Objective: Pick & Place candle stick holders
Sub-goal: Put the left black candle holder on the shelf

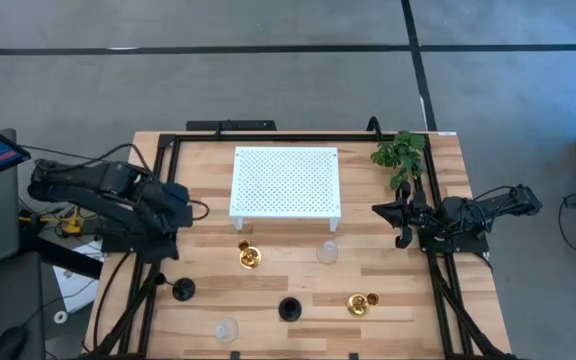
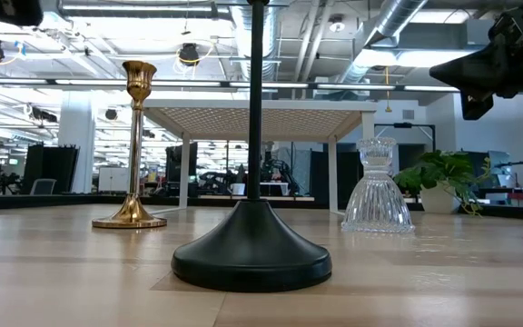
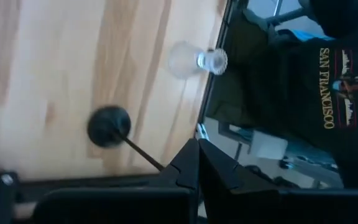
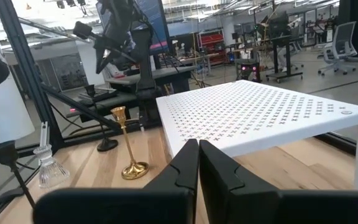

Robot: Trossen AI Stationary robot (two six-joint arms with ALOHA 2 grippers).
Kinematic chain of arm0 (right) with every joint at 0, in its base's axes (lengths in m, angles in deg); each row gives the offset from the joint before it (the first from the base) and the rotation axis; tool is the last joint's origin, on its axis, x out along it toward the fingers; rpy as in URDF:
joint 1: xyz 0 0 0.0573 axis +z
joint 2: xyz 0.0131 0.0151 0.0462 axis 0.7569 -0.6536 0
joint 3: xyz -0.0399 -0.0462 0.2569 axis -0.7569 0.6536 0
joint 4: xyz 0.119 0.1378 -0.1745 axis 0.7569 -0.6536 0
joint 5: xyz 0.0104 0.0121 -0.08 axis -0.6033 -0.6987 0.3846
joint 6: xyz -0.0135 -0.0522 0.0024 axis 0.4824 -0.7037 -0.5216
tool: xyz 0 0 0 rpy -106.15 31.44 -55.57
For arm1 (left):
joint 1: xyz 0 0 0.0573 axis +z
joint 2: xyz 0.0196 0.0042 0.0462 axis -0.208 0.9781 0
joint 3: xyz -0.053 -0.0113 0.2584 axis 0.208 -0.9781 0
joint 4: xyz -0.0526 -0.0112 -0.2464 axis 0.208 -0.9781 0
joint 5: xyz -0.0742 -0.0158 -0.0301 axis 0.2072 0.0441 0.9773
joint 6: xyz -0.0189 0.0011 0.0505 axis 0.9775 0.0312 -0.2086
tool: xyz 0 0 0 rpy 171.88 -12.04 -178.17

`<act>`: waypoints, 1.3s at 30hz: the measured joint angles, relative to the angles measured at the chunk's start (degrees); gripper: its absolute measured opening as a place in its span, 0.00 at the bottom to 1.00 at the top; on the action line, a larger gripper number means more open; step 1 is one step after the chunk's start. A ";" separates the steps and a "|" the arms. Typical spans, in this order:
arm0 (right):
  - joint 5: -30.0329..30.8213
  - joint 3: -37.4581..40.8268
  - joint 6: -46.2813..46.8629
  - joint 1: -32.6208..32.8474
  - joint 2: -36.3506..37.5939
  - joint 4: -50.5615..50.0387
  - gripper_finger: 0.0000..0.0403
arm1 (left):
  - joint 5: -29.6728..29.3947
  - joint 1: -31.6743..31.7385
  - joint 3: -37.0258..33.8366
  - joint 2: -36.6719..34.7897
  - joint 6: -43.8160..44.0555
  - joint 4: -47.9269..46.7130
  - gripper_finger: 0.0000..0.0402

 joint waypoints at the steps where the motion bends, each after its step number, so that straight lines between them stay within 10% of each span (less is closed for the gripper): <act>1: 0.00 0.00 0.01 0.00 0.00 0.02 0.01 | 0.00 -1.18 0.00 0.00 1.33 -0.05 0.01; 19: 0.20 -0.02 0.45 0.00 0.00 0.09 0.01 | -19.42 -38.82 0.00 3.58 26.33 -3.81 0.01; 39: 0.20 -0.02 1.95 0.00 0.00 0.09 0.01 | -32.30 -40.53 0.00 3.70 27.34 -3.35 0.07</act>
